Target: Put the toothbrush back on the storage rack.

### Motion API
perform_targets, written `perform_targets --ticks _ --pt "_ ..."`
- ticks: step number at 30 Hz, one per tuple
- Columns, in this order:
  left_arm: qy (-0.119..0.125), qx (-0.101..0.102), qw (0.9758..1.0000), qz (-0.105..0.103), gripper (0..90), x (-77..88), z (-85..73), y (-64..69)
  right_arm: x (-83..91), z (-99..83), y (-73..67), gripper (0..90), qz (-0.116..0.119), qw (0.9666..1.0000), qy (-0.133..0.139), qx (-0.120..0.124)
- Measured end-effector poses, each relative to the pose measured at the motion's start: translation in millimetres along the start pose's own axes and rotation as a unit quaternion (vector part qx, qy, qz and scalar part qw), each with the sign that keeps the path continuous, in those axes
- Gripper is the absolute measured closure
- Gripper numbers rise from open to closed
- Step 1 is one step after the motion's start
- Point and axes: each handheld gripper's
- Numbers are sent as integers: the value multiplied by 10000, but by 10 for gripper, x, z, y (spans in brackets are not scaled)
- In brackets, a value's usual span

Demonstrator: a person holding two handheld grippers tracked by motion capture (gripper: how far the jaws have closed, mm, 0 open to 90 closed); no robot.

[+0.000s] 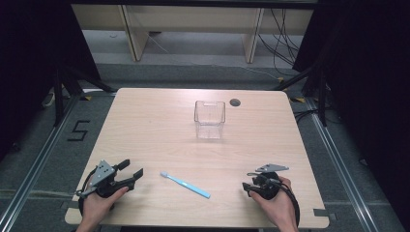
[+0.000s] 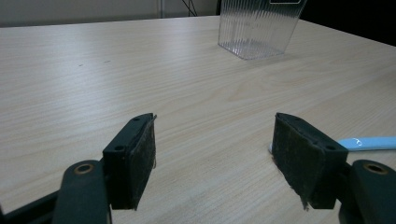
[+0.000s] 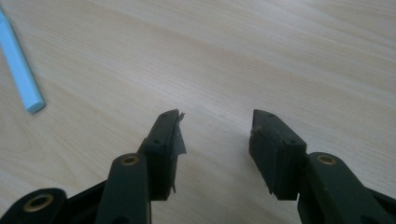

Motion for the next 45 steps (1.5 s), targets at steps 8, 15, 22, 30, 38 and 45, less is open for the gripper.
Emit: perform_targets --ticks 8,15,22,30,38,45 --pt "-46 -40 10000 -36 298 -5 2 4 -27 126 -172 539 111 9967 -450 673" --pt "-61 -22 10000 -67 296 -8 4 1 -68 270 -293 542 227 9896 -1020 992" --pt "-77 -29 9999 -92 296 -11 4 2 -85 368 -364 535 369 9734 -1631 1567" --pt "-48 -50 9999 -148 295 -25 2 7 -146 496 -517 556 695 9364 -2443 2422" --pt "-64 -57 9998 -177 295 -28 3 9 -228 610 -675 567 692 9165 -2875 2693" --pt "-55 -46 9998 -183 295 -26 1 13 -345 727 -798 576 586 9040 -3025 2964"
Point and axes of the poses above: each handheld gripper's, and its own axes: x roughly backward along the jaws, z roughly out of its top, y roughly to its right, and after that the axes turned 2 degrees about z, right-handed
